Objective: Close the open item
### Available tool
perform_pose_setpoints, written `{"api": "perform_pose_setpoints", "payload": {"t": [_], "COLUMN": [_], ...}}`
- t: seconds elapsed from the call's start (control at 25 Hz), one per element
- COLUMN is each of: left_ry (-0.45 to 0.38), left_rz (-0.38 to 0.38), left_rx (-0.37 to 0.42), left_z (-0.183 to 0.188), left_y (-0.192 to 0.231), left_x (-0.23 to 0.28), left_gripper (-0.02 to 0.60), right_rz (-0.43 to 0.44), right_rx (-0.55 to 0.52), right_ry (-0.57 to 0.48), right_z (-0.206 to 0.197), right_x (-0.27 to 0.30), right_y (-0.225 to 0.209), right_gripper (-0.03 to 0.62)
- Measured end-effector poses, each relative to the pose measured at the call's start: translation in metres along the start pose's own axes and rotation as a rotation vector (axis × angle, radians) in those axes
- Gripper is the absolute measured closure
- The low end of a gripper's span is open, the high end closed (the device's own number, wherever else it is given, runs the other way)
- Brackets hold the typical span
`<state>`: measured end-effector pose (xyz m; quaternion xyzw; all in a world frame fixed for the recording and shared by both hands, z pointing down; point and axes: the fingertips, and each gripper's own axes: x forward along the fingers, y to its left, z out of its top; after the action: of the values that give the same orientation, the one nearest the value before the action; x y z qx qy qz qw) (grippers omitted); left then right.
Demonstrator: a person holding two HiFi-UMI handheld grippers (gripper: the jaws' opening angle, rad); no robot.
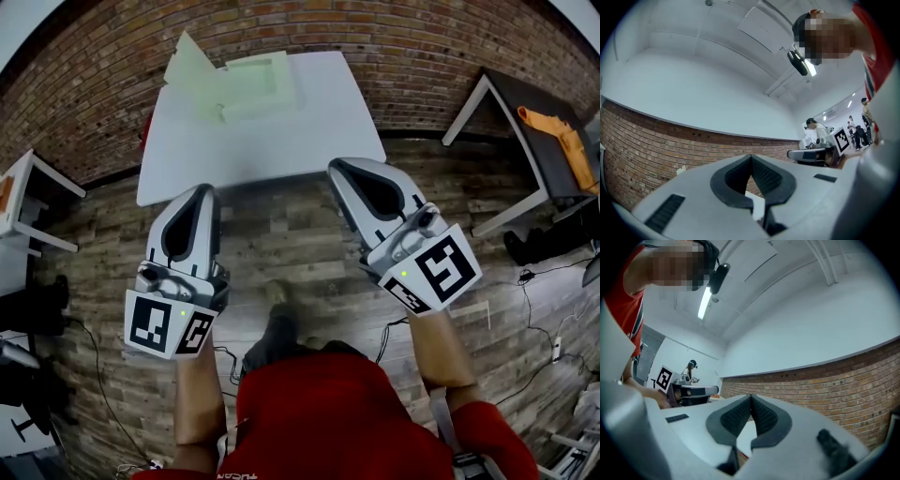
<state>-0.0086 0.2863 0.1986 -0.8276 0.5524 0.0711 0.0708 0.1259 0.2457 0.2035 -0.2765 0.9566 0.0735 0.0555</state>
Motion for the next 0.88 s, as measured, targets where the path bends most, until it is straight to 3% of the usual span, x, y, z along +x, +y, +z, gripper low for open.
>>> {"api": "perform_pose_setpoints", "payload": {"t": [0.88], "left_ry": [0.033], "left_rz": [-0.003], "left_rx": [0.007], "left_z": [-0.044], "left_y": [0.171], "left_x": [0.107], "left_gripper": [0.569], "right_rz": [-0.032], "right_rx": [-0.023], "right_ry": [0.078], "right_z": [-0.047], "right_x": [0.177], "right_y": [-0.078], "right_gripper": [0.563]}}
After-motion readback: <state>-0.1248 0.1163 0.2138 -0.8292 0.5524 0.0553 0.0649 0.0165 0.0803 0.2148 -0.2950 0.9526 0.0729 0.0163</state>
